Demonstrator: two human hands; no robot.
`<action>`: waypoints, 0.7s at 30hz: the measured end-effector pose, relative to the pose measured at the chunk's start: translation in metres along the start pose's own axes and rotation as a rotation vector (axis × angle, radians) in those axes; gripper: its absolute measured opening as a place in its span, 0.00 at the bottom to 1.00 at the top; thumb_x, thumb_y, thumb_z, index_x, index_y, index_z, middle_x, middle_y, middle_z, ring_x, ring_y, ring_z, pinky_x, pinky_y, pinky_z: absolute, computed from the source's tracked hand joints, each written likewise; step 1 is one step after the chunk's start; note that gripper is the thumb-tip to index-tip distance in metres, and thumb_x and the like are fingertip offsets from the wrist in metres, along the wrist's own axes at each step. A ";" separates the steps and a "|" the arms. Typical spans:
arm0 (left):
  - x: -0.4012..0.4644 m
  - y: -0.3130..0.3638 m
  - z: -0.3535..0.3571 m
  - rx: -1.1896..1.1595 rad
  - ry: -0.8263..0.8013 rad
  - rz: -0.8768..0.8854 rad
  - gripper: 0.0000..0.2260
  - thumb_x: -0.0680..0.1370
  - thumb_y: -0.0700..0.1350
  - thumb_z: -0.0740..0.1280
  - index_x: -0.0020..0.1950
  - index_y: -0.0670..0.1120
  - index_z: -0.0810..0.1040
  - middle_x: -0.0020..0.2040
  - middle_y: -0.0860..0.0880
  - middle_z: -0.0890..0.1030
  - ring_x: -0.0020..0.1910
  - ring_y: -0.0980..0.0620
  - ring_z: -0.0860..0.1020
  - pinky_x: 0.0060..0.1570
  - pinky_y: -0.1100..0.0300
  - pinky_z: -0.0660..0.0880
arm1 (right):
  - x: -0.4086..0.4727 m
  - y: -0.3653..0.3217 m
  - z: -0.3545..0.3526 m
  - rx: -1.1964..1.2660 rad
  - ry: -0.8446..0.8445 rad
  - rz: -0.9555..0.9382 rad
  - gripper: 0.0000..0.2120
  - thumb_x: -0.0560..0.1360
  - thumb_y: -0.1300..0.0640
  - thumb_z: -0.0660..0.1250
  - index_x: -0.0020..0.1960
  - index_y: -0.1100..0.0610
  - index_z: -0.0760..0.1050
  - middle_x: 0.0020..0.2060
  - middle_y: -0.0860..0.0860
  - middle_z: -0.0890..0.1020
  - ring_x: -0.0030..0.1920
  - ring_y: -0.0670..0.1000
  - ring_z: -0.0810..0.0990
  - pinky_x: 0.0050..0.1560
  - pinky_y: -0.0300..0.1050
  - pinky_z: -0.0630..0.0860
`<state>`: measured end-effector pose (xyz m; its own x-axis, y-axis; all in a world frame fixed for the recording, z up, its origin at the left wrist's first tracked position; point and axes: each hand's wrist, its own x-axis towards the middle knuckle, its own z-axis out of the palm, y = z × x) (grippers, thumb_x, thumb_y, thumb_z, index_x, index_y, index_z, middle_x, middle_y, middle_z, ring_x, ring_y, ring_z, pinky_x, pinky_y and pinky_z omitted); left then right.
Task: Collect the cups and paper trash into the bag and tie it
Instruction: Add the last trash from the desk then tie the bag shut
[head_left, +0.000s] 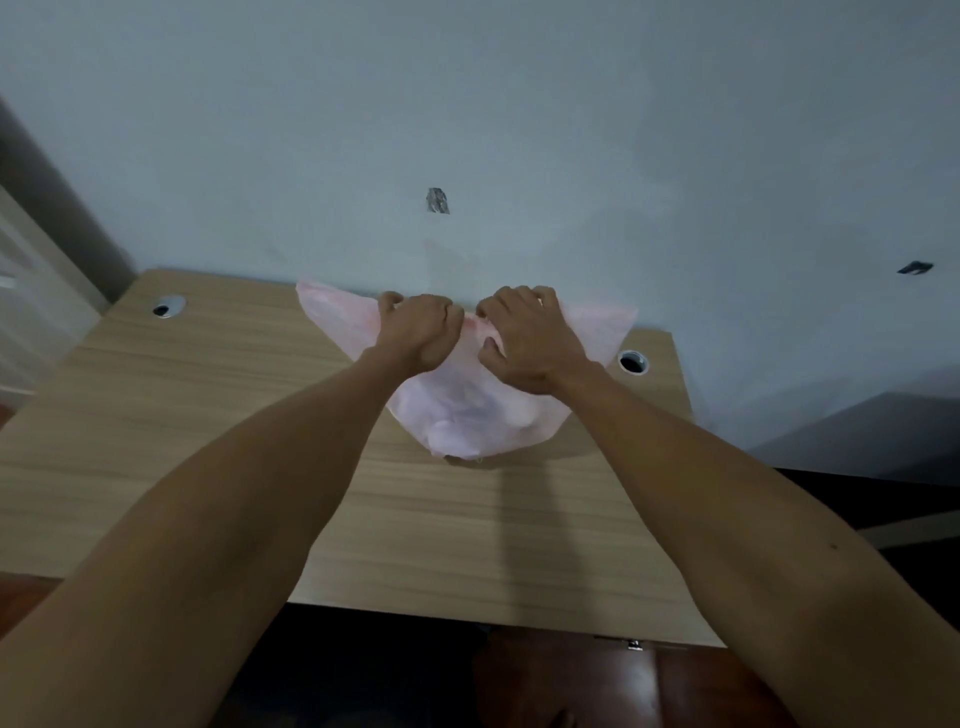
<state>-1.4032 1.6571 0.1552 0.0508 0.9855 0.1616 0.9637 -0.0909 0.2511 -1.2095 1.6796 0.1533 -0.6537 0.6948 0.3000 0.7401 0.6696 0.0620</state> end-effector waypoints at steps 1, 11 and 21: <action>0.001 -0.001 0.000 -0.043 -0.017 -0.021 0.19 0.79 0.51 0.44 0.41 0.46 0.71 0.43 0.46 0.80 0.47 0.44 0.78 0.56 0.49 0.58 | -0.004 -0.001 0.005 -0.053 0.023 -0.026 0.13 0.74 0.54 0.58 0.53 0.57 0.76 0.46 0.53 0.78 0.47 0.57 0.75 0.58 0.56 0.66; -0.014 -0.013 0.020 0.260 0.130 0.297 0.10 0.79 0.47 0.57 0.47 0.45 0.77 0.43 0.47 0.79 0.47 0.43 0.78 0.69 0.42 0.60 | 0.018 -0.004 -0.002 0.169 -0.216 0.289 0.13 0.80 0.59 0.53 0.42 0.53 0.74 0.42 0.51 0.81 0.49 0.56 0.77 0.59 0.55 0.61; -0.012 0.001 0.022 0.039 -0.022 0.019 0.16 0.78 0.53 0.54 0.40 0.46 0.75 0.47 0.47 0.77 0.52 0.45 0.76 0.66 0.46 0.59 | -0.016 -0.014 0.033 -0.172 0.068 0.129 0.06 0.74 0.59 0.63 0.42 0.57 0.78 0.37 0.56 0.82 0.46 0.60 0.78 0.66 0.61 0.63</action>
<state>-1.3973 1.6483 0.1327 0.0748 0.9867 0.1445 0.9720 -0.1045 0.2104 -1.2146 1.6679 0.1165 -0.5443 0.7484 0.3789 0.8365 0.5181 0.1784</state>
